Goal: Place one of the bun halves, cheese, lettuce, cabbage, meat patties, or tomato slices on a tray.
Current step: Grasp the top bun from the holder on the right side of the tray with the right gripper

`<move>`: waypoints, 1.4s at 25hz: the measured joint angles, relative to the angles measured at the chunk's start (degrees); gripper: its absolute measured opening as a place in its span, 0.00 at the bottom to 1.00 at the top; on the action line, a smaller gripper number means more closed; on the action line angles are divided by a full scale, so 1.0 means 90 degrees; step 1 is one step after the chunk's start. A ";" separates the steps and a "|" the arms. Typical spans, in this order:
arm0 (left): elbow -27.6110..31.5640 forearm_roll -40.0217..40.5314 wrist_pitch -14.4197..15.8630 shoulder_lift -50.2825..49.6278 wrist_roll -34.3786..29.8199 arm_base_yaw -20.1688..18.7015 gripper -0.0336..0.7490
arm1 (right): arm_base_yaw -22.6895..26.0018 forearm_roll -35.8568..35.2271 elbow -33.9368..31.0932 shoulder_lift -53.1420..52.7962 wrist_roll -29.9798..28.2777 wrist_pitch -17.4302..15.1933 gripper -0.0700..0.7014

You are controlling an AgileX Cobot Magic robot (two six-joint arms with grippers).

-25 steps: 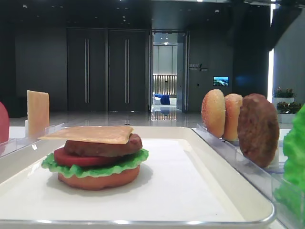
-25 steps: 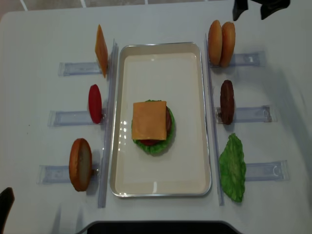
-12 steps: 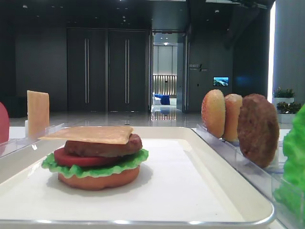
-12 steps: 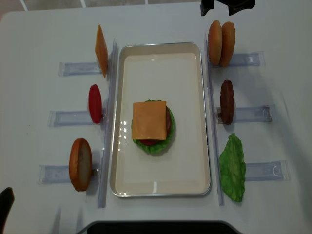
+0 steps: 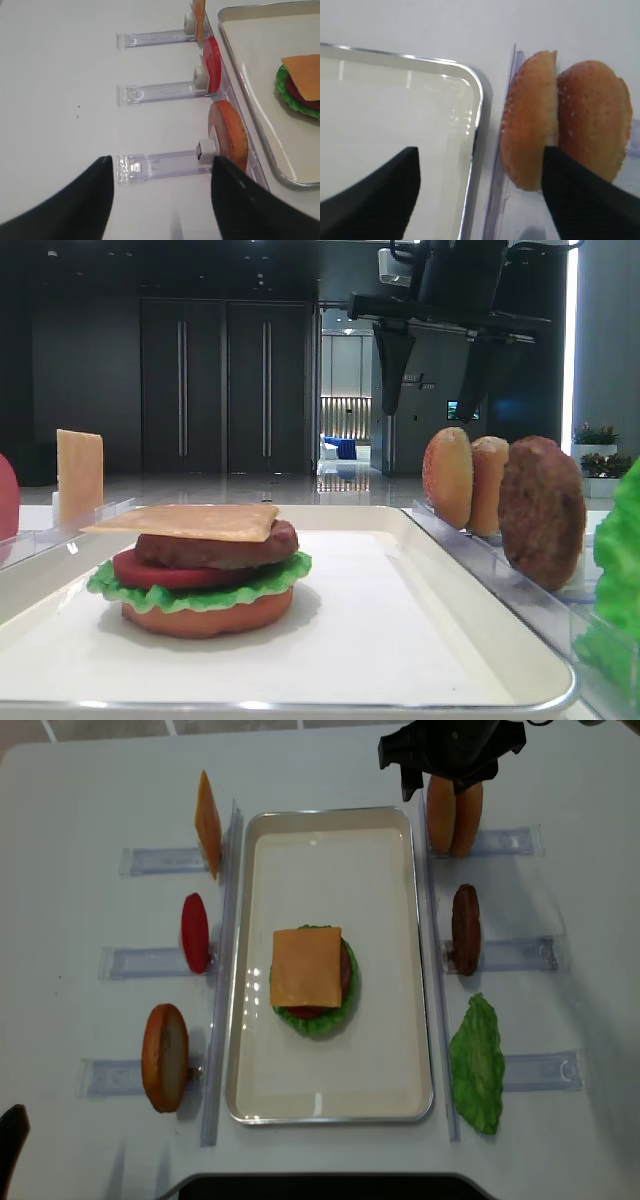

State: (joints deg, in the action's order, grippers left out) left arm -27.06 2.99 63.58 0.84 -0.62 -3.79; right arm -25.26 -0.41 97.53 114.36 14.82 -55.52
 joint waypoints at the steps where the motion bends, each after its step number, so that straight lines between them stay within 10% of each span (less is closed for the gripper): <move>1: 0.0000 0.0000 0.0000 0.0000 0.0000 0.0000 0.64 | 0.0000 0.0008 0.0000 0.0040 -0.0008 0.0054 0.72; 19: 0.0000 0.0000 0.0000 0.0000 0.0000 0.0000 0.64 | 0.0000 0.0480 0.0000 0.0457 -0.0008 0.0454 0.70; 27: 0.0000 0.0000 0.0000 0.0000 0.0000 0.0000 0.64 | 0.0010 0.0711 0.0000 0.0457 0.0157 0.0472 0.34; 35: 0.0000 0.0000 0.0000 0.0000 0.0000 0.0000 0.64 | 0.0010 0.0678 0.0000 0.0424 0.0184 0.0417 0.33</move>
State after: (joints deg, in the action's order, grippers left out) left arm -27.06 2.99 63.58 0.84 -0.62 -3.79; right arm -25.16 5.70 97.53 118.17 16.48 -51.77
